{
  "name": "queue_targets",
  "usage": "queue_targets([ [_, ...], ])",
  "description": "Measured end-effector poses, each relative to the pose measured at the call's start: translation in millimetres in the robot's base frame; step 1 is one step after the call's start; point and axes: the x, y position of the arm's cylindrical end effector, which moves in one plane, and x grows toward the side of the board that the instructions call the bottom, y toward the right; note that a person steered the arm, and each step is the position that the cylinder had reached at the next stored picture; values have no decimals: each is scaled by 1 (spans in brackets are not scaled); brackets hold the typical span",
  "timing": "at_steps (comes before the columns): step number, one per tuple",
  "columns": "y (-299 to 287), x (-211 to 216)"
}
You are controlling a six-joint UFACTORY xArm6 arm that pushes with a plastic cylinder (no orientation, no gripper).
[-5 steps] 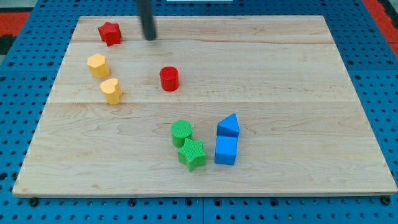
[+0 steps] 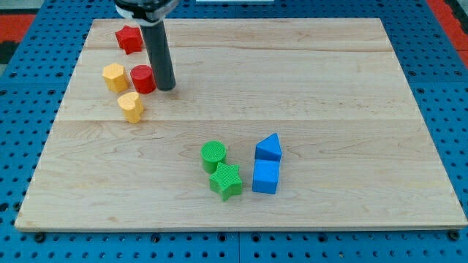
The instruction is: Push the red circle to the red star
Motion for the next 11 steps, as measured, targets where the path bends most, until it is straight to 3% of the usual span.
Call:
queue_targets([
  [1, -33, -16],
  [3, -61, -111],
  [4, -16, -67],
  [6, -70, -24],
  [7, -90, -33],
  [8, -88, -70],
  [9, -77, -98],
  [11, -18, -106],
])
